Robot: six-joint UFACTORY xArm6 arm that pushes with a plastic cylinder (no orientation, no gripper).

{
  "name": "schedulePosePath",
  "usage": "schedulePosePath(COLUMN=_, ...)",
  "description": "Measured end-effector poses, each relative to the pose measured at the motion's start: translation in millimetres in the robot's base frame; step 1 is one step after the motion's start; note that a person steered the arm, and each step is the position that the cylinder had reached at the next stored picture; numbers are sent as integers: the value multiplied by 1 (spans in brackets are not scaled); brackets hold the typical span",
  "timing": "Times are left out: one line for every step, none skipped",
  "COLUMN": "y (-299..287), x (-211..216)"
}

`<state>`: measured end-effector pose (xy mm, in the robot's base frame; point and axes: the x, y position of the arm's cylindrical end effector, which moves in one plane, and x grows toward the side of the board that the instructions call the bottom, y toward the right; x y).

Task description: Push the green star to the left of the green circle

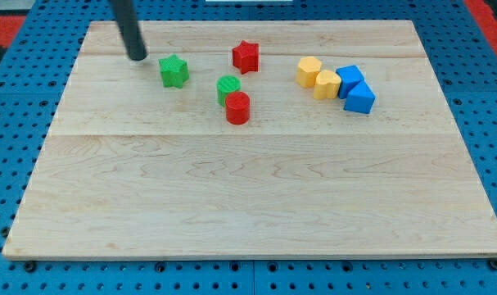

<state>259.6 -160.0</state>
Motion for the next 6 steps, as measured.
schedulePosePath(y=30, x=15)
schedulePosePath(y=17, x=61)
schedulePosePath(y=10, x=70)
schedulePosePath(y=10, x=75)
schedulePosePath(y=10, x=94)
schedulePosePath(y=11, x=116)
